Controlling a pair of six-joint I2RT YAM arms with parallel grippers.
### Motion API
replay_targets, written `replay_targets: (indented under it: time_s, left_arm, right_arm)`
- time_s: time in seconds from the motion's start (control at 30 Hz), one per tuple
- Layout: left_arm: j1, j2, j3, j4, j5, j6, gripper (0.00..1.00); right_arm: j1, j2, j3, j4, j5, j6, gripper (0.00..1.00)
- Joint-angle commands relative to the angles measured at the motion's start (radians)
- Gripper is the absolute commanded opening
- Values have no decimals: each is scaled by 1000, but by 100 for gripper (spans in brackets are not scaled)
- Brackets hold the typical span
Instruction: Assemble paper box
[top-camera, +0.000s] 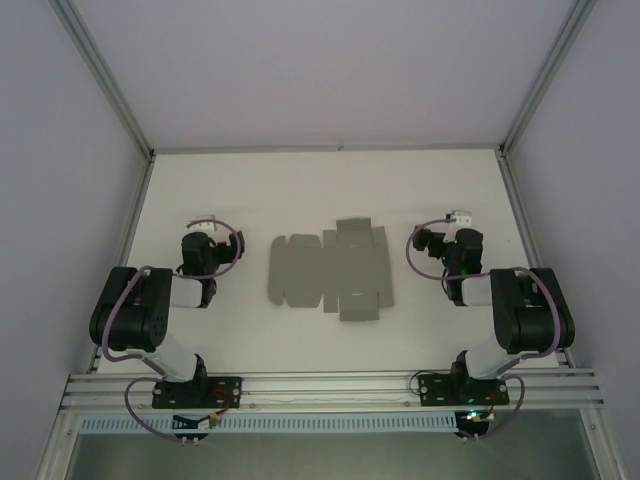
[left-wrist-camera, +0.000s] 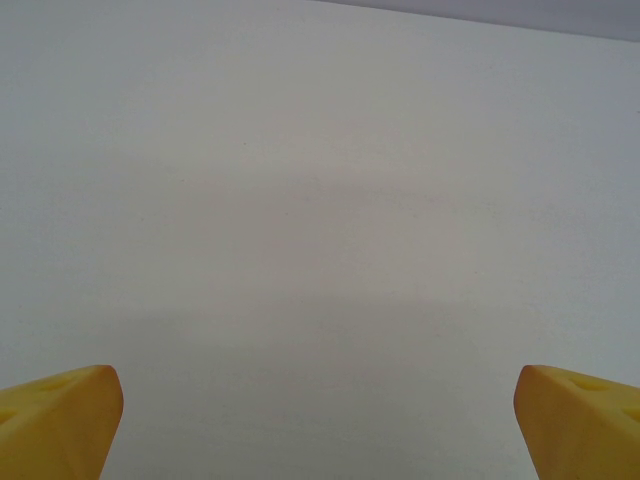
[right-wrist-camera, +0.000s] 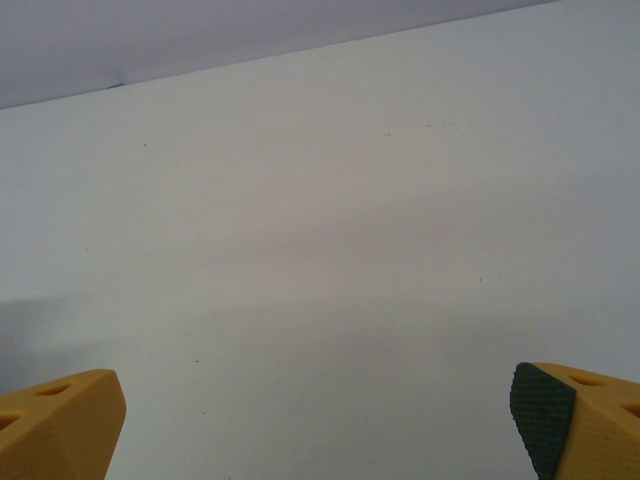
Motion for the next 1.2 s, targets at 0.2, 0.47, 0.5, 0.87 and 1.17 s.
replay_targets:
  time_s: [0.2, 0.47, 0.5, 0.87, 1.17]
  left_arm:
    - [-6, -41, 33, -61, -7, -2, 100]
    - [-11, -235, 185, -442, -17, -57, 100]
    - [-10, -260, 209, -486, 18, -83, 100]
    - [-117, -249, 338, -810, 256, -367, 100]
    - [-210, -170, 274, -770, 393, -401, 100]
  right_arm:
    - [-2, -30, 20, -17, 10, 20, 100]
    - [18, -223, 226, -526, 51, 69, 100]
    - [30, -240, 261, -594, 53, 88, 100]
    - [323, -150, 537, -1112, -173, 359, 91]
    - [388, 31, 448, -976, -256, 467, 83]
